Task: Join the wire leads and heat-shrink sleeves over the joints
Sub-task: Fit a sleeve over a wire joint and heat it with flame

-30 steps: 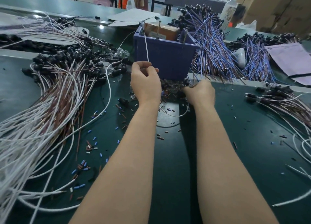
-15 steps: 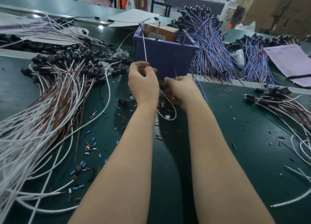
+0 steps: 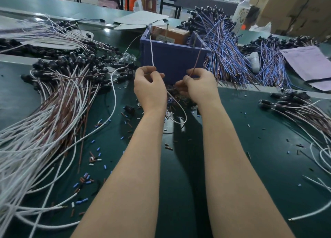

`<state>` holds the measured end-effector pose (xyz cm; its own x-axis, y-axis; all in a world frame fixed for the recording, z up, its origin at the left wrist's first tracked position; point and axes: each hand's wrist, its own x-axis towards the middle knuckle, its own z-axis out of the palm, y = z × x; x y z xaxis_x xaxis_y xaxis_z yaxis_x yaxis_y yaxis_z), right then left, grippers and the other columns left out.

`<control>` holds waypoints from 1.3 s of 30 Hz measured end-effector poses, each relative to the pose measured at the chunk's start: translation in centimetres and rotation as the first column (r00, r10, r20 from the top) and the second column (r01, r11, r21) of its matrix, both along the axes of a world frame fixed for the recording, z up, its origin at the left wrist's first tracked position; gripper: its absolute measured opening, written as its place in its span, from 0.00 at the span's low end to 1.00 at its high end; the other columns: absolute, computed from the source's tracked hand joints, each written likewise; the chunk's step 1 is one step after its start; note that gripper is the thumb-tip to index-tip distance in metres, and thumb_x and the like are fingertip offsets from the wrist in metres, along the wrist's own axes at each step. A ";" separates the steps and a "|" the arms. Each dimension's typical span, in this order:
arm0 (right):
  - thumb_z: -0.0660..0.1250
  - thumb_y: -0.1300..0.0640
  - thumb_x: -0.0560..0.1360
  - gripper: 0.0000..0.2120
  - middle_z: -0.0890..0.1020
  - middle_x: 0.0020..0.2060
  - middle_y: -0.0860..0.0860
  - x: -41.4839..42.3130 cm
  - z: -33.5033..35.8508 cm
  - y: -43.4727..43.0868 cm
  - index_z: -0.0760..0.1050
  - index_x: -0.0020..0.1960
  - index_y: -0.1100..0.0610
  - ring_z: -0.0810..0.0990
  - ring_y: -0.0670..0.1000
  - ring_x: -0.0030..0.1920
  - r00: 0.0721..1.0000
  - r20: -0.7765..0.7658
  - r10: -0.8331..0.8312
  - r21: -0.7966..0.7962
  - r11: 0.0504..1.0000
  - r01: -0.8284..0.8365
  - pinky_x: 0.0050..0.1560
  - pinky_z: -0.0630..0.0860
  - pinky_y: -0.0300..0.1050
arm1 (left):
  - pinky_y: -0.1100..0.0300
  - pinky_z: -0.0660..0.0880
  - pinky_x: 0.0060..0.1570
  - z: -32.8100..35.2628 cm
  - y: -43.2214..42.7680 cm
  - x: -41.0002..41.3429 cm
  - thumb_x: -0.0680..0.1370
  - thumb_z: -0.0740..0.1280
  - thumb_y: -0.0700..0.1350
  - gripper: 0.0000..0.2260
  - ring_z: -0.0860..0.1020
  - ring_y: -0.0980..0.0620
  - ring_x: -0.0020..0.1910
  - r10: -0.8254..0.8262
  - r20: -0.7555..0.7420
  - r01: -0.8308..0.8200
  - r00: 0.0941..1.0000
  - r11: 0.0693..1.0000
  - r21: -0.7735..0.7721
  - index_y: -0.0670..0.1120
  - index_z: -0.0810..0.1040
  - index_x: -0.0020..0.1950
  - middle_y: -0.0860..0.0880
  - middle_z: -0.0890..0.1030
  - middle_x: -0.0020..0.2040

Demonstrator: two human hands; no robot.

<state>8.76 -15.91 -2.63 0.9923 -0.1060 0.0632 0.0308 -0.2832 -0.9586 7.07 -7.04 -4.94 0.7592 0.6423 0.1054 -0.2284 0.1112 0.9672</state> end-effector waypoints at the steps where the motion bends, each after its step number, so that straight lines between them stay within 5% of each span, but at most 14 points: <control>1: 0.58 0.64 0.80 0.07 0.82 0.37 0.54 0.0 0.0 0.1 0.69 0.56 0.58 0.84 0.55 0.43 1.000 0.024 -0.003 -0.032 0.999 0.003 0.51 0.81 0.53 | 0.59 0.71 0.41 0.0 -0.1 0.0 0.78 0.58 0.36 0.08 0.72 0.55 0.32 -0.003 0.004 0.003 1.000 1.000 0.029 0.49 0.71 0.45 0.53 0.80 0.36; 5: 0.58 0.60 0.80 0.12 0.84 0.41 0.54 0.0 0.1 0.4 0.69 0.63 0.58 0.82 0.56 0.51 0.997 0.068 0.023 -0.246 0.969 -0.006 0.58 0.76 0.56 | 0.55 0.77 0.45 0.0 -0.7 -0.3 0.77 0.59 0.36 0.08 0.76 0.53 0.35 -0.049 0.033 0.041 0.998 0.973 0.227 0.47 0.73 0.51 0.54 0.80 0.37; 8: 0.59 0.59 0.79 0.15 0.81 0.56 0.55 0.0 0.5 0.1 0.71 0.65 0.57 0.78 0.56 0.57 0.997 0.077 0.022 -0.381 0.924 0.009 0.61 0.73 0.50 | 0.51 0.78 0.48 0.0 -1.2 -0.6 0.78 0.59 0.37 0.09 0.80 0.50 0.42 -0.093 0.059 0.065 0.994 0.927 0.369 0.44 0.75 0.55 0.52 0.81 0.40; 13: 0.59 0.59 0.79 0.16 0.76 0.63 0.53 -0.2 0.7 0.0 0.71 0.66 0.58 0.74 0.54 0.61 0.996 0.075 0.038 -0.443 0.897 -0.001 0.58 0.70 0.44 | 0.53 0.77 0.49 0.0 -1.7 -0.8 0.78 0.60 0.38 0.12 0.80 0.48 0.43 -0.092 0.076 0.048 0.993 0.891 0.451 0.43 0.75 0.60 0.50 0.82 0.45; 20: 0.60 0.59 0.79 0.15 0.77 0.60 0.55 -0.4 1.0 -0.4 0.71 0.65 0.58 0.77 0.56 0.58 0.999 0.045 0.026 -0.411 0.912 -0.005 0.61 0.74 0.53 | 0.56 0.74 0.48 -0.1 -1.9 -0.6 0.77 0.60 0.37 0.15 0.75 0.52 0.40 -0.152 0.067 0.100 0.986 0.865 0.492 0.42 0.75 0.63 0.49 0.82 0.49; 26: 0.60 0.61 0.78 0.10 0.81 0.49 0.58 -0.4 1.1 -0.3 0.78 0.56 0.59 0.79 0.59 0.52 0.998 0.046 0.032 -0.438 0.899 -0.008 0.56 0.76 0.55 | 0.61 0.73 0.55 -0.1 -2.1 -0.5 0.77 0.60 0.36 0.15 0.78 0.48 0.57 -0.166 0.077 0.107 0.983 0.865 0.491 0.40 0.74 0.64 0.44 0.82 0.54; 32: 0.60 0.61 0.77 0.09 0.82 0.46 0.58 -0.2 1.1 -0.3 0.79 0.51 0.60 0.76 0.57 0.47 0.998 0.065 0.022 -0.473 0.881 0.011 0.48 0.73 0.46 | 0.58 0.74 0.55 -0.1 -2.1 -0.4 0.78 0.61 0.37 0.14 0.78 0.49 0.57 -0.174 0.090 0.108 0.981 0.863 0.493 0.41 0.74 0.64 0.46 0.82 0.53; 39: 0.60 0.62 0.76 0.09 0.80 0.42 0.57 -0.5 1.1 -0.5 0.79 0.47 0.60 0.76 0.58 0.45 0.999 0.040 0.034 -0.462 0.887 -0.012 0.45 0.74 0.46 | 0.64 0.73 0.51 -0.2 -2.1 -0.3 0.79 0.60 0.38 0.15 0.77 0.55 0.51 -0.187 0.072 0.125 0.980 0.851 0.510 0.43 0.74 0.65 0.49 0.82 0.53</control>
